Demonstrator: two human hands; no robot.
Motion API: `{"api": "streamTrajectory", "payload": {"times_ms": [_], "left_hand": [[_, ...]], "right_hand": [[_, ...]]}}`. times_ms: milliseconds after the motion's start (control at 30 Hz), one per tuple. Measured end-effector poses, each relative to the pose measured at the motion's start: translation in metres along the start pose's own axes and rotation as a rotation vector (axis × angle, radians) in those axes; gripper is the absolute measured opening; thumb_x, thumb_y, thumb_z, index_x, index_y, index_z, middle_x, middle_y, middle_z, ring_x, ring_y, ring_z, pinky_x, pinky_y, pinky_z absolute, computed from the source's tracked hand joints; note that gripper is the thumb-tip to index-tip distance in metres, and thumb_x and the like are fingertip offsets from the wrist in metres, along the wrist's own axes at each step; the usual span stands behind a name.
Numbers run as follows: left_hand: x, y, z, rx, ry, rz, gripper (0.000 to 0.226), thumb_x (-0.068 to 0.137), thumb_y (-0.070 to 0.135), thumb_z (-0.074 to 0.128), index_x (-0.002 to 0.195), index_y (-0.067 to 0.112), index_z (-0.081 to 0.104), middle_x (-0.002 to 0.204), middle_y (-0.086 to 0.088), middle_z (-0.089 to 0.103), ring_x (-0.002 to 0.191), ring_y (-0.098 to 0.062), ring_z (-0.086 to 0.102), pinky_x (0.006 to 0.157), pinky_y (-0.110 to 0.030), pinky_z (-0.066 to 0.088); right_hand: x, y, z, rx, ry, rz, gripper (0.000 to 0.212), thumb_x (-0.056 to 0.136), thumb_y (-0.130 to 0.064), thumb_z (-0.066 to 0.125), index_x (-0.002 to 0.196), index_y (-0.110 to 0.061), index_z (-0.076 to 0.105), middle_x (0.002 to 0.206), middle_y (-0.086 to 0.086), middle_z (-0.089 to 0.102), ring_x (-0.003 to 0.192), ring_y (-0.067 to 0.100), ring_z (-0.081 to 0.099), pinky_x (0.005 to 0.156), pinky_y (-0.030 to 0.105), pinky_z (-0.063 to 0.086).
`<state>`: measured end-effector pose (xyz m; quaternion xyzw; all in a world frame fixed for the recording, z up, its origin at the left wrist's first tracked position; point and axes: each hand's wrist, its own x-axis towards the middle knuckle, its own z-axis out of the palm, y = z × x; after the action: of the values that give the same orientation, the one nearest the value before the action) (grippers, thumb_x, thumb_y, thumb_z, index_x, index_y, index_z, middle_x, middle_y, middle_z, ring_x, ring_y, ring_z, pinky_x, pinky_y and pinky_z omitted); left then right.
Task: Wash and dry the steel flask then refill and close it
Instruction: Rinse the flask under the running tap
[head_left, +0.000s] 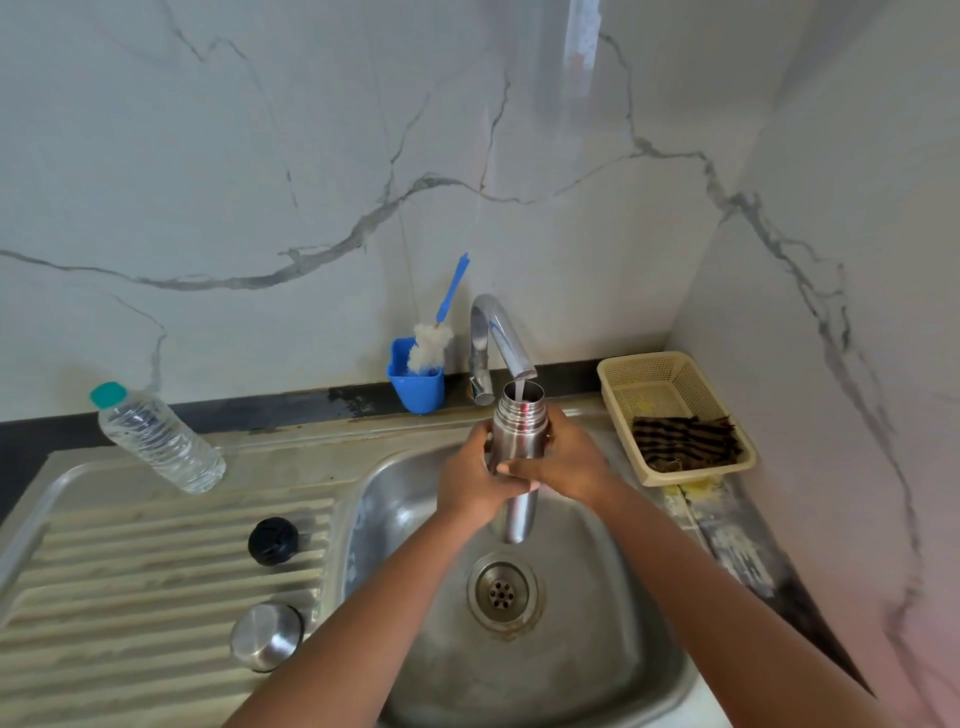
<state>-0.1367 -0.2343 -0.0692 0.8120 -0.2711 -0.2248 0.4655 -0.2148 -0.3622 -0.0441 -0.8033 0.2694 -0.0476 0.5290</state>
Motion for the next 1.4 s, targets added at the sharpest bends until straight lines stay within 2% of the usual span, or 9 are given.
{"api": "streamTrajectory", "payload": {"times_ms": [267, 500, 633, 733, 900, 1067, 1200, 1300, 1400], "left_hand": [[0.0, 0.001, 0.002, -0.056, 0.014, 0.003, 0.082, 0.066, 0.018, 0.089, 0.135, 0.025, 0.046, 0.114, 0.01, 0.062, 0.107, -0.016, 0.062, 0.091, -0.033, 0.052], [-0.004, -0.004, 0.001, -0.152, -0.054, -0.063, 0.116, 0.061, 0.012, 0.092, 0.153, 0.026, 0.022, 0.147, -0.003, 0.045, 0.135, -0.021, 0.043, 0.108, -0.038, 0.039], [-0.005, -0.006, -0.001, -0.165, -0.03, -0.077, 0.119, 0.06, 0.017, 0.094, 0.153, 0.028, 0.02, 0.149, -0.004, 0.041, 0.137, -0.023, 0.041, 0.111, -0.041, 0.038], [-0.007, -0.01, -0.003, -0.174, -0.025, -0.08, 0.122, 0.059, 0.018, 0.095, 0.153, 0.031, 0.018, 0.152, -0.002, 0.036, 0.14, -0.022, 0.035, 0.113, -0.047, 0.036], [-0.01, -0.015, -0.004, -0.201, -0.016, -0.071, 0.117, 0.059, 0.012, 0.094, 0.149, 0.032, 0.022, 0.141, -0.001, 0.041, 0.134, -0.02, 0.041, 0.106, -0.033, 0.037], [-0.013, -0.017, -0.005, -0.216, -0.016, -0.081, 0.115, 0.059, 0.014, 0.094, 0.147, 0.036, 0.023, 0.144, -0.002, 0.041, 0.135, -0.018, 0.039, 0.109, -0.037, 0.039], [-0.015, -0.018, -0.005, -0.203, -0.026, -0.097, 0.114, 0.063, 0.012, 0.092, 0.151, 0.03, 0.022, 0.144, -0.003, 0.04, 0.134, -0.019, 0.04, 0.104, -0.031, 0.038], [-0.017, -0.021, -0.007, -0.191, -0.036, -0.108, 0.116, 0.063, 0.015, 0.093, 0.152, 0.03, 0.021, 0.149, -0.004, 0.037, 0.138, -0.02, 0.036, 0.11, -0.037, 0.038], [-0.018, -0.021, -0.007, -0.193, -0.029, -0.107, 0.113, 0.064, 0.015, 0.093, 0.152, 0.029, 0.022, 0.139, 0.003, 0.042, 0.129, -0.01, 0.038, 0.088, -0.011, 0.039]], "right_hand": [[0.0, -0.007, 0.001, -0.098, 0.045, -0.045, 0.068, 0.063, -0.026, 0.088, 0.114, -0.035, 0.046, 0.105, -0.012, 0.064, 0.096, 0.01, 0.063, 0.085, 0.031, 0.05], [0.0, -0.005, 0.001, -0.211, 0.126, -0.033, 0.07, 0.063, -0.032, 0.088, 0.121, -0.026, 0.049, 0.103, -0.011, 0.065, 0.091, 0.012, 0.063, 0.08, 0.031, 0.05], [0.0, -0.008, 0.0, -0.115, 0.097, -0.045, 0.067, 0.064, -0.027, 0.089, 0.116, -0.032, 0.048, 0.101, -0.016, 0.063, 0.089, 0.003, 0.06, 0.07, 0.017, 0.042], [0.001, -0.009, -0.002, -0.137, 0.044, -0.024, 0.066, 0.065, -0.029, 0.088, 0.118, -0.032, 0.049, 0.105, -0.012, 0.065, 0.089, 0.004, 0.06, 0.069, 0.019, 0.043], [-0.001, -0.013, 0.003, -0.221, 0.16, -0.044, 0.064, 0.064, -0.033, 0.087, 0.117, -0.029, 0.05, 0.097, -0.014, 0.062, 0.086, 0.009, 0.06, 0.075, 0.028, 0.046], [0.0, -0.019, 0.001, -0.225, 0.122, 0.007, 0.06, 0.061, -0.038, 0.084, 0.112, -0.03, 0.053, 0.096, -0.011, 0.066, 0.086, 0.011, 0.063, 0.076, 0.032, 0.052], [-0.006, -0.02, -0.001, -0.242, 0.129, -0.055, 0.061, 0.062, -0.033, 0.086, 0.112, -0.032, 0.052, 0.09, -0.017, 0.062, 0.082, 0.005, 0.06, 0.067, 0.023, 0.044], [-0.005, -0.022, -0.004, -0.15, 0.07, 0.011, 0.06, 0.061, -0.034, 0.086, 0.113, -0.031, 0.055, 0.094, -0.014, 0.067, 0.088, 0.01, 0.064, 0.074, 0.027, 0.05], [-0.007, -0.024, 0.0, -0.342, 0.164, -0.02, 0.058, 0.062, -0.038, 0.083, 0.111, -0.031, 0.053, 0.092, -0.012, 0.064, 0.084, 0.012, 0.062, 0.074, 0.03, 0.05]]}}
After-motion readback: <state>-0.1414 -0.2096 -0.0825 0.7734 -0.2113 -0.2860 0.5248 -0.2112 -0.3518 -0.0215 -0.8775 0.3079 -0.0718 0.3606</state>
